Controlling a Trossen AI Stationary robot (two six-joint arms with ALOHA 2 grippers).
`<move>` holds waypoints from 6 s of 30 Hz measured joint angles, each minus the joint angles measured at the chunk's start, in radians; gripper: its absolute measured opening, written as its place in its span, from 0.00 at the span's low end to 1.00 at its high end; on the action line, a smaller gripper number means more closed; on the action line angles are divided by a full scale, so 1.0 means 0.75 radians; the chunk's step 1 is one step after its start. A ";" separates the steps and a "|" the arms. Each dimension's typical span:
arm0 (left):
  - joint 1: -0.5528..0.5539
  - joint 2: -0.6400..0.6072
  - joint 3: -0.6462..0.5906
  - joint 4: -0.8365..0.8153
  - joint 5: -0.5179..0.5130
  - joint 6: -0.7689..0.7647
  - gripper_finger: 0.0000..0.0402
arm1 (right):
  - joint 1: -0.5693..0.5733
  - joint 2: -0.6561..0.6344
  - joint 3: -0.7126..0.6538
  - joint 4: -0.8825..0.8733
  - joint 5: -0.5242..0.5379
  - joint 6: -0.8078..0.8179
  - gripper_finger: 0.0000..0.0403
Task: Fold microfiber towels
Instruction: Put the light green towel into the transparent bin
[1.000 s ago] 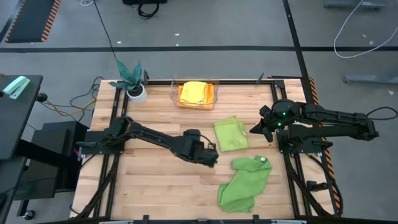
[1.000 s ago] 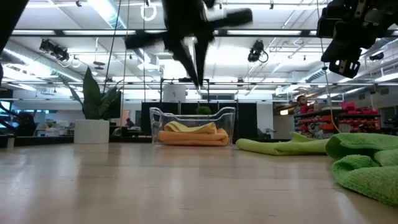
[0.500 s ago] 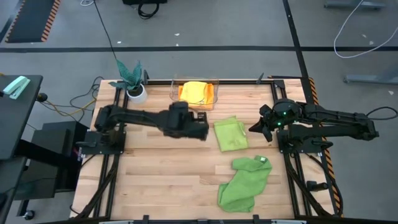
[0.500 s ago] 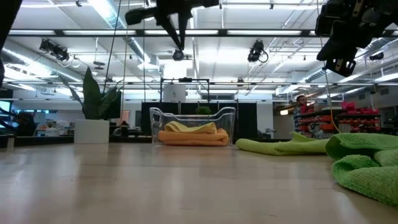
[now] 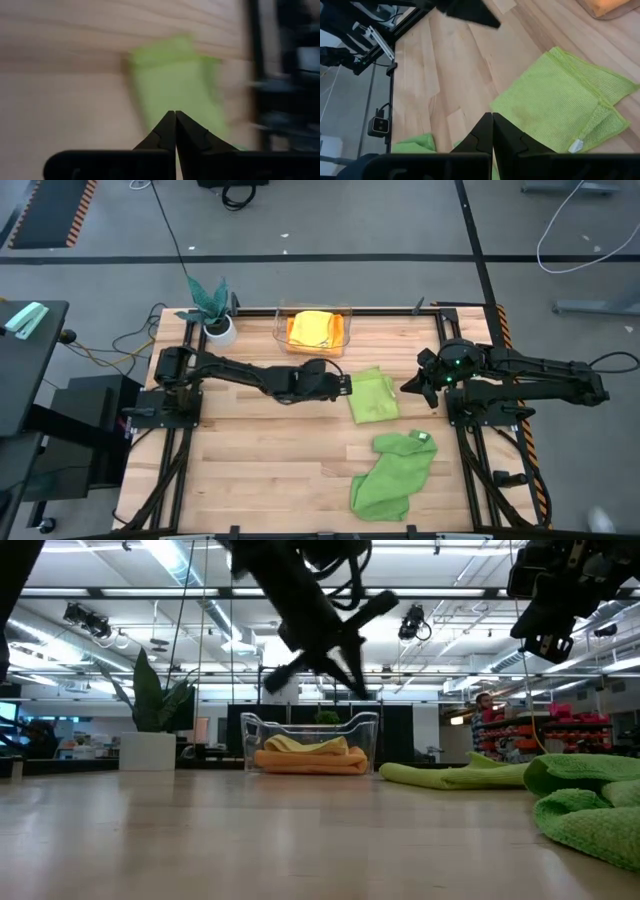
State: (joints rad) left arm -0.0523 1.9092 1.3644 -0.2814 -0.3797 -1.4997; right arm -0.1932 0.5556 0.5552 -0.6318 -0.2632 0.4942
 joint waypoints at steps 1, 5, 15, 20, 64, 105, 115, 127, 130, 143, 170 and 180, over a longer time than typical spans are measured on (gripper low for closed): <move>-0.001 0.000 -0.050 0.132 0.016 0.000 0.02 | 0.000 0.000 0.000 -0.001 0.000 0.000 0.03; -0.003 0.003 -0.229 0.435 0.091 -0.051 0.04 | 0.000 0.000 0.000 -0.001 0.000 0.000 0.03; 0.001 0.012 -0.361 0.530 0.131 -0.150 0.32 | 0.000 0.000 0.000 0.005 0.000 0.000 0.03; 0.028 0.042 -0.324 0.541 0.128 -0.115 0.42 | 0.000 0.000 0.000 0.010 0.000 0.000 0.03; 0.076 0.481 0.140 0.482 0.275 0.074 0.49 | 0.018 0.027 0.001 0.046 0.000 0.085 0.03; 0.110 0.721 0.477 0.364 0.226 0.064 0.41 | 0.101 0.031 0.001 -0.012 0.000 0.180 0.03; 0.102 0.766 0.482 0.524 0.168 0.084 0.30 | 0.101 0.035 0.001 0.001 0.000 0.210 0.03; 0.101 0.770 0.482 0.528 0.178 0.171 0.13 | 0.101 0.035 0.001 0.036 0.001 0.251 0.02; 0.101 0.772 0.482 0.530 0.177 0.212 0.07 | 0.101 0.035 0.001 0.045 0.010 0.260 0.02; 0.115 0.739 0.474 0.490 0.156 0.339 0.02 | 0.067 0.035 0.001 -0.160 0.108 0.291 0.01; 0.300 0.430 0.470 0.302 0.229 0.626 0.01 | -0.146 0.035 0.001 -0.172 0.113 0.139 0.02; 0.340 0.376 0.470 0.303 0.270 0.649 0.01 | -0.162 0.035 0.000 -0.165 0.113 0.114 0.02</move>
State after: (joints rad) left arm 0.2024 2.1908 1.7168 -0.0545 -0.1769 -1.0129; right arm -0.3145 0.5819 0.5556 -0.7557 -0.1787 0.5800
